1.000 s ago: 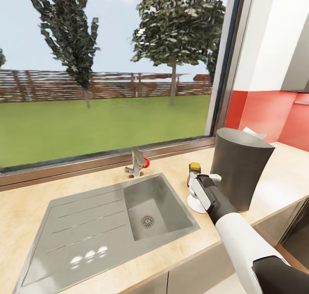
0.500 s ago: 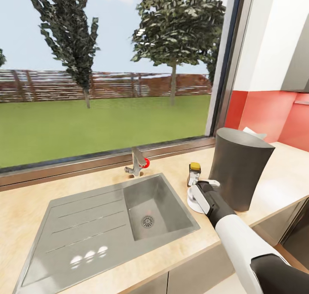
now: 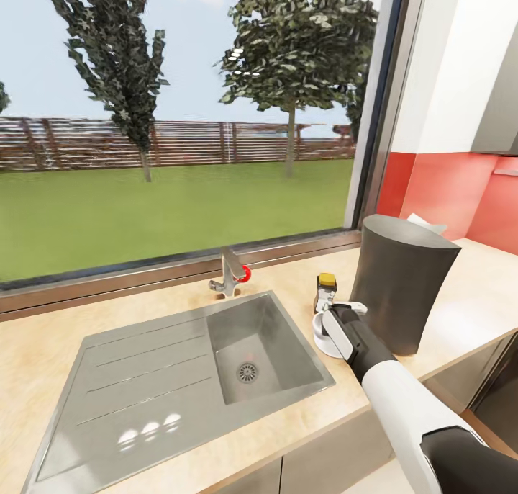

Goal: Set up a coffee station on the kitchen countertop: keep the coffee maker on the countertop, move the bottle of coffee from the kitchen shelf to the counter next to the coffee maker, place a paper coffee filter on top of the coffee maker, put the saucer next to the coffee maker with the coffee cup on the saucer, and place the electric kettle next to the coffee maker.

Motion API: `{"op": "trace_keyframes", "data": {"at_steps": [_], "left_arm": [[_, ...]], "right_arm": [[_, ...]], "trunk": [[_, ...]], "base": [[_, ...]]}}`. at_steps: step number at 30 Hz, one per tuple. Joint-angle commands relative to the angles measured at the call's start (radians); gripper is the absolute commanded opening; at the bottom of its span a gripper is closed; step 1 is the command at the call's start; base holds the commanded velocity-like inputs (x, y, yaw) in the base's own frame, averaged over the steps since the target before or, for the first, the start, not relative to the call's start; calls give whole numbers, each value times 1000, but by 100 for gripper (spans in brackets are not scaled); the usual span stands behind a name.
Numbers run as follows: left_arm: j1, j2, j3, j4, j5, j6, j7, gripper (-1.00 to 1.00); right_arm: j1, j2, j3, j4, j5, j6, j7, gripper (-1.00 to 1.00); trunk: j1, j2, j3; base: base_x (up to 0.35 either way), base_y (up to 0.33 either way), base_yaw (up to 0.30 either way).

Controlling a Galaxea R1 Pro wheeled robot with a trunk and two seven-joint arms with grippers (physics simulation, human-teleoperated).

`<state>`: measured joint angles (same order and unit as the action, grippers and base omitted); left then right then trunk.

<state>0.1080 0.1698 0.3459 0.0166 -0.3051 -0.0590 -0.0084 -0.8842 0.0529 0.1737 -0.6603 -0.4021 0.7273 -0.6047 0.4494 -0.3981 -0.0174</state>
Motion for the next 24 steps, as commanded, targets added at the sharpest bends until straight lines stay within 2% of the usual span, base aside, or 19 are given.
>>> {"op": "trace_keyframes", "data": {"at_steps": [1,6,10,13,24], "left_arm": [[-1,0,8,2,-9,-5,-1,100],[-1,0,8,2,-9,-5,-1,100],[-1,-1,8,2,-9,-5,-1,100],[-1,0,8,2,-9,-5,-1,100],[-1,-1,9,2,-9,-5,-1,100]], "right_arm": [[-1,-1,4,-1,-11,1,-9,-100],[-1,-3,3,1,-11,-39,-9,-100],[-1,-4,3,35,-12,-117,-9,-100],[-1,-4,3,53,-13,-147,-9,-100],[-1,-5,3,64,-12,-164,-9,-100]], "trunk": [[1,-2,-2],[1,-2,-2],[1,-2,-2],[1,-2,-2],[1,-2,-2]], "base": [[0,0,0],[0,0,0],[0,0,0],[0,0,0],[0,0,0]]}}
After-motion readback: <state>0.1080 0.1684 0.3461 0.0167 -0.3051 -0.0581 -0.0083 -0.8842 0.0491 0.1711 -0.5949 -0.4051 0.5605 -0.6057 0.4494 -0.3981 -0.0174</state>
